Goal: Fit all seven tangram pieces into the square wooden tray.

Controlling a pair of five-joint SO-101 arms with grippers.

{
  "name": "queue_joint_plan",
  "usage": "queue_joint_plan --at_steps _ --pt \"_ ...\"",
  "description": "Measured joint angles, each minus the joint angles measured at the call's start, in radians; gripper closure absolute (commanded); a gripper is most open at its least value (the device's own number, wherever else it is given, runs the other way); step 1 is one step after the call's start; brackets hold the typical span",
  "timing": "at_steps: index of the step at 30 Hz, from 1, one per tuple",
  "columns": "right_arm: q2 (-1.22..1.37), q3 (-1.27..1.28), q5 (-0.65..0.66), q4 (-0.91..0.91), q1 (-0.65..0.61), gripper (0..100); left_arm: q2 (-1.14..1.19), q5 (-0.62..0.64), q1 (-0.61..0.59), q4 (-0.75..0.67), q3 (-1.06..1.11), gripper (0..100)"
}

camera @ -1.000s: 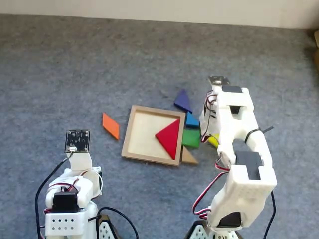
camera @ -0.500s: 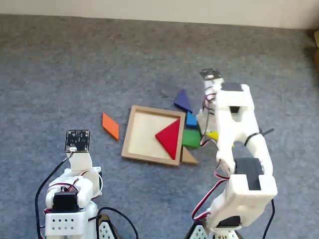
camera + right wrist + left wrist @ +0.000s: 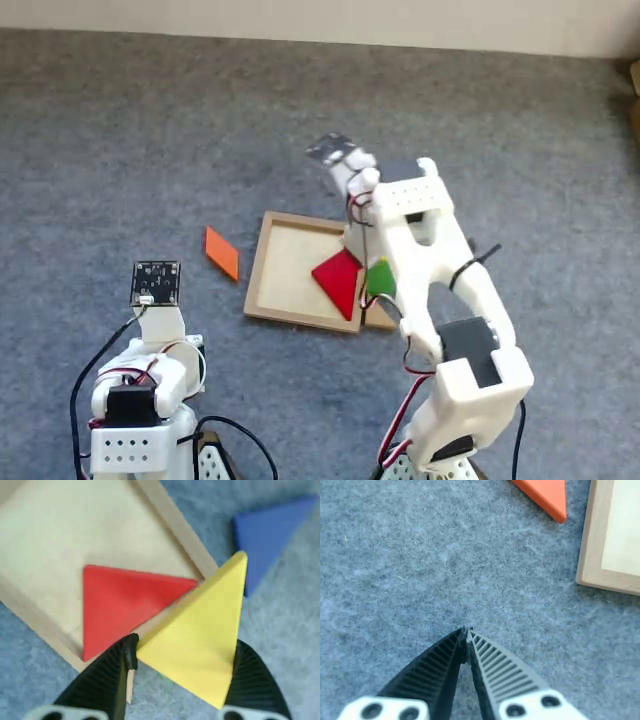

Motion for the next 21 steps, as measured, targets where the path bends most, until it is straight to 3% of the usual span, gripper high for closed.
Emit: queue_joint_plan --at_steps 9,21 --pt "0.002 0.002 0.189 -0.213 -0.091 82.4 0.0 0.0 0.0 0.0 0.0 99" --pt "0.091 0.002 0.318 -0.235 -0.175 82.4 0.0 0.0 0.0 0.0 0.0 99"
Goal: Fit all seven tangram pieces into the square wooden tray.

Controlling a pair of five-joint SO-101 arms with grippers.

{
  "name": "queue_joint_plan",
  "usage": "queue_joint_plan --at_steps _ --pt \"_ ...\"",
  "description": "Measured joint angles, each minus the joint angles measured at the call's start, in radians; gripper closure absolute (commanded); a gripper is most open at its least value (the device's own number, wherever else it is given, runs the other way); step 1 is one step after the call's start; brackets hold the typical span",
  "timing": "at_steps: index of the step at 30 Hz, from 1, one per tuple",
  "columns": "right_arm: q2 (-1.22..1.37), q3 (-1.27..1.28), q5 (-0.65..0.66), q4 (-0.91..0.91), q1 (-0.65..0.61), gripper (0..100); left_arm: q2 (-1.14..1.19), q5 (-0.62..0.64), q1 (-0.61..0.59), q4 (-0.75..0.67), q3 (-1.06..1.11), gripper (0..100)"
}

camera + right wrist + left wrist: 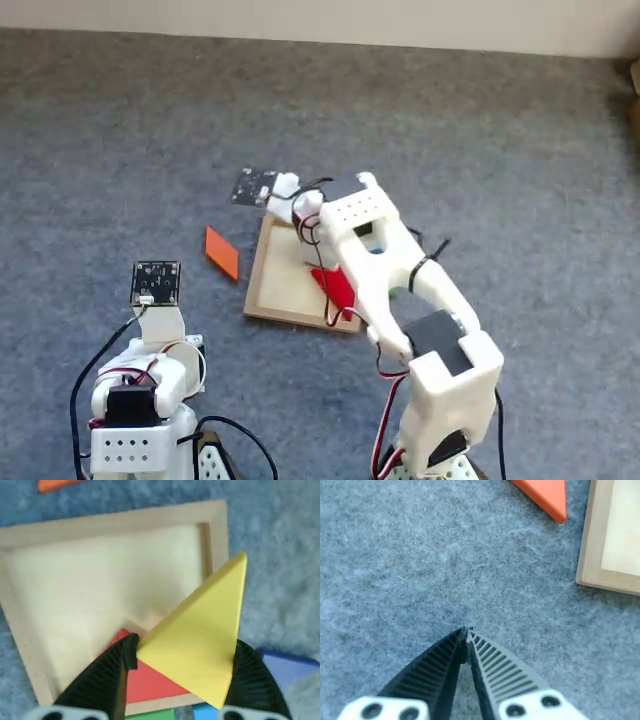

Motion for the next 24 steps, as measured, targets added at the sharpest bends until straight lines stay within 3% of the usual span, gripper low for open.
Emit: queue_joint_plan --at_steps 24 --pt "0.0 0.0 0.057 0.0 -0.054 82.1 0.0 0.0 0.0 0.0 0.0 99"
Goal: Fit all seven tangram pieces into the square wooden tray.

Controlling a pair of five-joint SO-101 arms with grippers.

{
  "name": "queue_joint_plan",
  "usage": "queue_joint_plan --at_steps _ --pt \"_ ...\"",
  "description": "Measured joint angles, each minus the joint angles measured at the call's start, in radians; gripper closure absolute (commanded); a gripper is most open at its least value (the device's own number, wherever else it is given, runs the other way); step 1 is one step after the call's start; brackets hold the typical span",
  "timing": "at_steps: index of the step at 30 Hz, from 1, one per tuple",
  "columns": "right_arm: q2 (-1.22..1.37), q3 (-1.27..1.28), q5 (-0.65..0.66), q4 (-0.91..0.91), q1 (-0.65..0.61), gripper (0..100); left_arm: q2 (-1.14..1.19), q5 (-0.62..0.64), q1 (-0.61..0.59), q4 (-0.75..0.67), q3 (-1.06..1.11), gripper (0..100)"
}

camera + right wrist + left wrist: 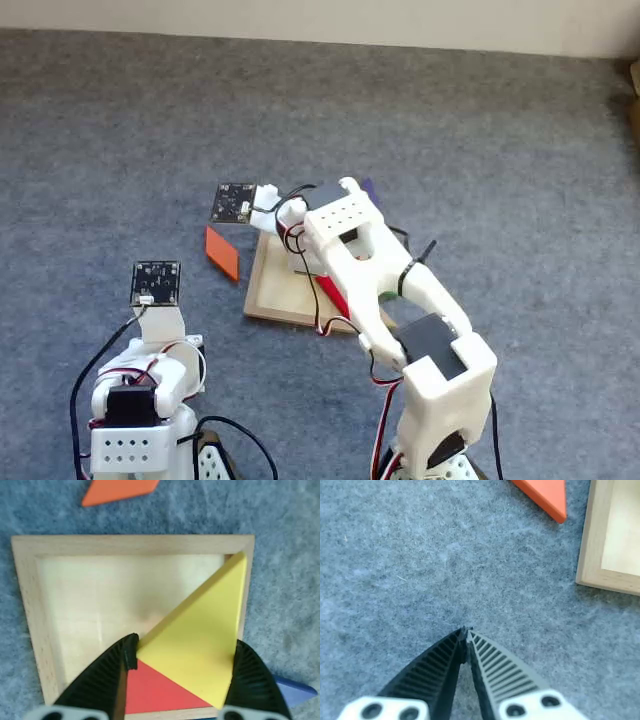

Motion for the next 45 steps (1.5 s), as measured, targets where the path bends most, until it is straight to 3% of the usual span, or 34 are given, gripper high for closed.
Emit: queue_joint_plan --at_steps 9,15,38,45 --pt "0.0 0.0 0.0 0.0 0.0 81.7 0.0 0.0 0.0 0.0 0.0 99" --pt "0.0 0.0 0.0 0.025 0.0 71.0 0.0 0.0 0.0 0.0 0.0 99" --pt "0.0 0.0 0.0 0.058 0.0 70.9 0.0 0.0 0.0 0.0 0.0 99" --pt "0.0 0.0 -0.133 0.058 0.02 70.9 0.0 0.0 0.0 0.0 0.0 99"
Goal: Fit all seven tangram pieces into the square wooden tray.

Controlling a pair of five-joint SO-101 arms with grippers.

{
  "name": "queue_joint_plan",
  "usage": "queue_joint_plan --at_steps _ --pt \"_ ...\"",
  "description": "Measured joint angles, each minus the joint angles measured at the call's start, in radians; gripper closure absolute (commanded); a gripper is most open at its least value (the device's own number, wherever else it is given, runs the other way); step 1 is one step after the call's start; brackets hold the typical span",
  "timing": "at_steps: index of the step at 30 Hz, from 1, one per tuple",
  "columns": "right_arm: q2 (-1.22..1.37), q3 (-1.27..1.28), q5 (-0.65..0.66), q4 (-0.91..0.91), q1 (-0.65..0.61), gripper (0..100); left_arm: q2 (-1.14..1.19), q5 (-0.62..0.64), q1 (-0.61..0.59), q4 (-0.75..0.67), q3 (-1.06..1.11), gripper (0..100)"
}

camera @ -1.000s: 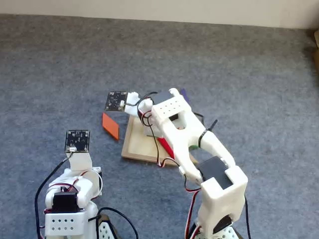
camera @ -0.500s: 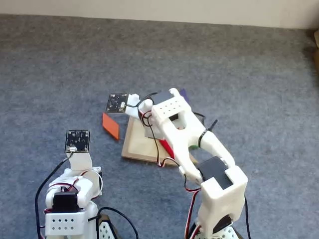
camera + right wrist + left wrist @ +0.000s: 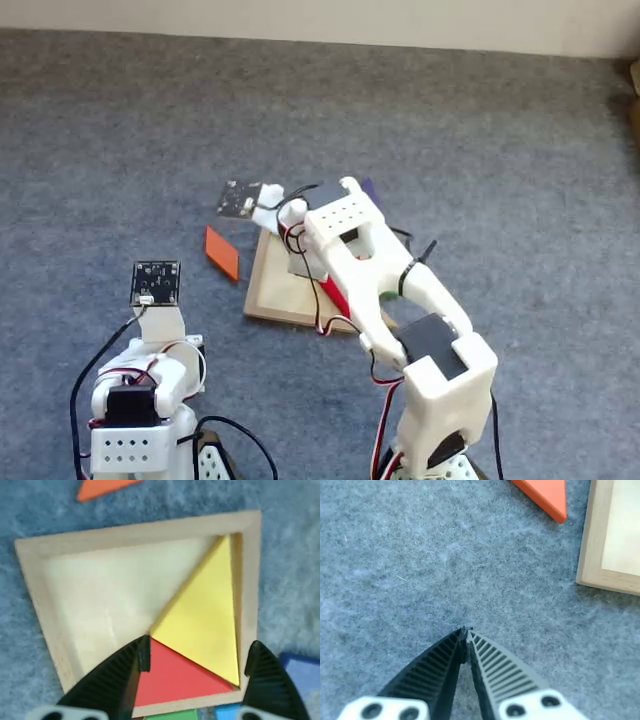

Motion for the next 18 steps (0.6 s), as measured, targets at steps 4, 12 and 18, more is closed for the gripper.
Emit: queue_joint_plan --at_steps 4,12,18 --pt "0.0 -0.002 -0.072 0.0 0.026 70.9 0.0 0.0 0.0 0.0 0.0 99" --pt "-0.169 -0.002 -0.137 0.069 0.06 70.9 0.0 0.0 0.0 0.0 0.0 99" --pt "-0.282 -0.002 -0.381 0.172 0.141 70.9 0.0 0.0 0.0 0.0 0.0 99"
